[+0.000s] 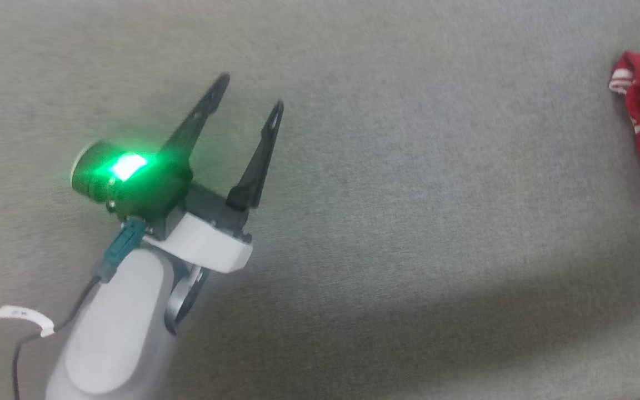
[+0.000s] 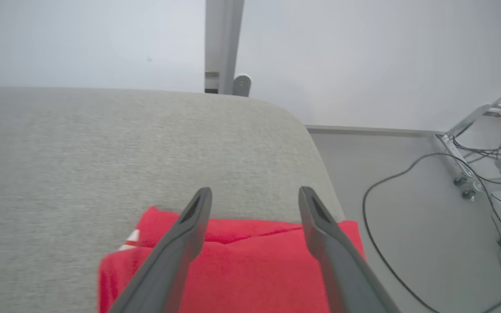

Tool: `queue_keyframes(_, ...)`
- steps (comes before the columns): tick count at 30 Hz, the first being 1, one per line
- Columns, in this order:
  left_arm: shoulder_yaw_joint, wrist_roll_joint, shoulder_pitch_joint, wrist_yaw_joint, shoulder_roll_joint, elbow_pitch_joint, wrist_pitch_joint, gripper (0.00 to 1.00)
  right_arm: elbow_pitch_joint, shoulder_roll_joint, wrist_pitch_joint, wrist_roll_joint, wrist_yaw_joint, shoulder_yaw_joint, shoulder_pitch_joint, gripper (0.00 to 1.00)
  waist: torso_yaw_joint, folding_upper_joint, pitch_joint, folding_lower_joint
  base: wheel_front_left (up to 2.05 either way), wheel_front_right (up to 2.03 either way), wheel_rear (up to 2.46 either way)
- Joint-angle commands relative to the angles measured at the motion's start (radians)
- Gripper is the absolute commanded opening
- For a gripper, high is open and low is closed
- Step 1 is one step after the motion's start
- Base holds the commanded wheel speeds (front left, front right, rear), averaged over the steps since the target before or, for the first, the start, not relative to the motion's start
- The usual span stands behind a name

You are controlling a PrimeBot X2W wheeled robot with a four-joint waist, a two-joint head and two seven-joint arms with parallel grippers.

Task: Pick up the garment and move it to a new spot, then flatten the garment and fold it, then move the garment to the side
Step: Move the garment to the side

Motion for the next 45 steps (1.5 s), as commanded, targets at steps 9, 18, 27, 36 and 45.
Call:
queue_keyframes(9,0.110,-0.007,0.180,-0.001,-0.059,0.044,-0.004,1.00,-0.132,0.038,-0.134,0.014,-0.002,0.078,0.169,1.00,0.113,0.0000,-0.178,0.0000,0.00,0.00,0.00)
queue_keyframes(18,0.228,0.008,0.327,-0.001,-0.097,0.059,-0.004,1.00,-0.223,0.097,-0.203,-0.021,-0.002,0.059,0.330,1.00,0.167,0.0000,-0.289,0.0000,0.00,0.00,0.00)
queue_keyframes(27,0.302,-0.040,0.480,-0.001,-0.125,0.069,-0.004,1.00,-0.409,0.203,-0.210,-0.139,-0.002,-0.115,0.578,1.00,0.218,0.0000,-0.426,0.0000,0.00,0.00,0.00)
queue_keyframes(36,0.328,-0.057,0.571,-0.001,-0.120,0.052,-0.004,1.00,-0.573,0.322,-0.210,-0.241,-0.002,-0.309,0.826,1.00,0.241,0.0000,-0.492,0.0000,0.00,0.00,0.00)
queue_keyframes(45,0.338,-0.035,0.632,-0.001,-0.118,0.025,-0.004,1.00,-0.704,0.415,-0.210,-0.320,-0.002,-0.469,0.993,1.00,0.252,0.0000,-0.519,0.0000,0.00,0.00,0.00)
